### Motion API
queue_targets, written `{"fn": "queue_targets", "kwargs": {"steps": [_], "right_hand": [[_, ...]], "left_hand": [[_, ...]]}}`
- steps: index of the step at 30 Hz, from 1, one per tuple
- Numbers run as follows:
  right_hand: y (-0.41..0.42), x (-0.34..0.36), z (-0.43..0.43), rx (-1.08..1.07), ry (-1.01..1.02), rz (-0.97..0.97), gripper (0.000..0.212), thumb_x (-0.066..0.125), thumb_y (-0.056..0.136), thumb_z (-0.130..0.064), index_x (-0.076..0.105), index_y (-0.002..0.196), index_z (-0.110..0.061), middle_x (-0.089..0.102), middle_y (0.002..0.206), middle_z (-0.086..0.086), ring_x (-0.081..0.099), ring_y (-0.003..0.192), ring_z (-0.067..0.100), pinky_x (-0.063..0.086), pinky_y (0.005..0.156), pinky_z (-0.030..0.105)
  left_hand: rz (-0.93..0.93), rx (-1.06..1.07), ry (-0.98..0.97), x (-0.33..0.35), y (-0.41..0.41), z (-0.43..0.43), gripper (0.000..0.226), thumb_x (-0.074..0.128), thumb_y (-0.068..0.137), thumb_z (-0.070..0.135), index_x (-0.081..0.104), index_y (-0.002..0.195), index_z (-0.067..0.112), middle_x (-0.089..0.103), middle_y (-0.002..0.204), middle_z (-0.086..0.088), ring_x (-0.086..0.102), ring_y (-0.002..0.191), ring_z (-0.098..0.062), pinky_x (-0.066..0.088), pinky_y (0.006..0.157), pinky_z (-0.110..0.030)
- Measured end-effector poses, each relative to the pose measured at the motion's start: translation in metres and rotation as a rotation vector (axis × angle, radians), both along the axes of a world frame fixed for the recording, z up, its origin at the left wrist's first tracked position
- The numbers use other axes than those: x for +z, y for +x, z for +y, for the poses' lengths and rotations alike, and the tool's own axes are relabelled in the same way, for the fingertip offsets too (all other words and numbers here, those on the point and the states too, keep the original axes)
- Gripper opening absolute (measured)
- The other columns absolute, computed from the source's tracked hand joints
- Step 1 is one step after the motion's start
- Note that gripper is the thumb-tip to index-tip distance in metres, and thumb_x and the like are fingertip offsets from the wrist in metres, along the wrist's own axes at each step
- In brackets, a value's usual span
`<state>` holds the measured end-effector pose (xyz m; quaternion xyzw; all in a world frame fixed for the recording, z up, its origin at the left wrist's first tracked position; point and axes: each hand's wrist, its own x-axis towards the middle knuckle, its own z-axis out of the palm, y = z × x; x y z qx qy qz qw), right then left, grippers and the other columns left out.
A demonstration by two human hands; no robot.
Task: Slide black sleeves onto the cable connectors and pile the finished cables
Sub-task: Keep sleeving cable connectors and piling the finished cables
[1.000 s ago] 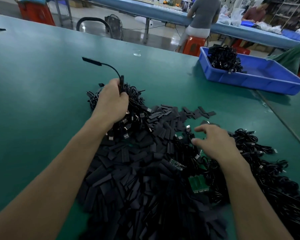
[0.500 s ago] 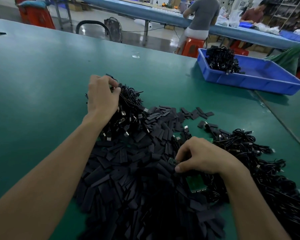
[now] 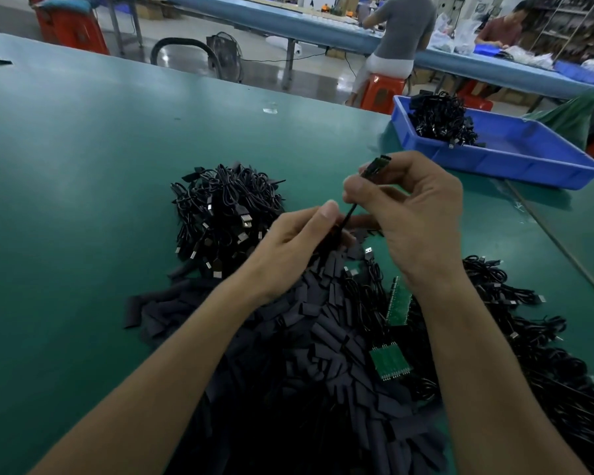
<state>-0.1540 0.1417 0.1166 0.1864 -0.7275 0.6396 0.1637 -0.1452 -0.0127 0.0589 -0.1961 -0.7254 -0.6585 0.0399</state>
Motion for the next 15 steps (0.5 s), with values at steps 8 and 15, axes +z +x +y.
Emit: {"fn": "queue_targets", "kwargs": {"steps": [8,15], "right_hand": [[-0.005,-0.028,-0.003,-0.046,0.115,-0.115,0.043,0.076,0.086,-0.040,0.064,0.062,-0.006,0.052,0.056,0.019,0.039,0.054,0.017,0.035,0.052,0.029],[-0.014,-0.067,0.008,-0.152,0.600,-0.263,0.014,0.061,0.099,-0.031,0.073,0.093,-0.026,0.075,0.087,-0.008,0.067,0.078,0.007,0.054,0.075,0.029]], "left_hand": [[-0.002,0.081,-0.124,0.010,0.004,-0.016,0.019,0.059,0.095,0.045,0.064,0.096,0.027,0.059,0.057,0.007,0.051,0.053,-0.007,0.053,0.058,-0.046],[-0.028,0.267,-0.377,-0.013,-0.001,-0.039,0.025,0.057,0.100,0.034,0.071,0.080,0.028,0.060,0.053,0.013,0.050,0.046,-0.002,0.053,0.054,-0.032]]}}
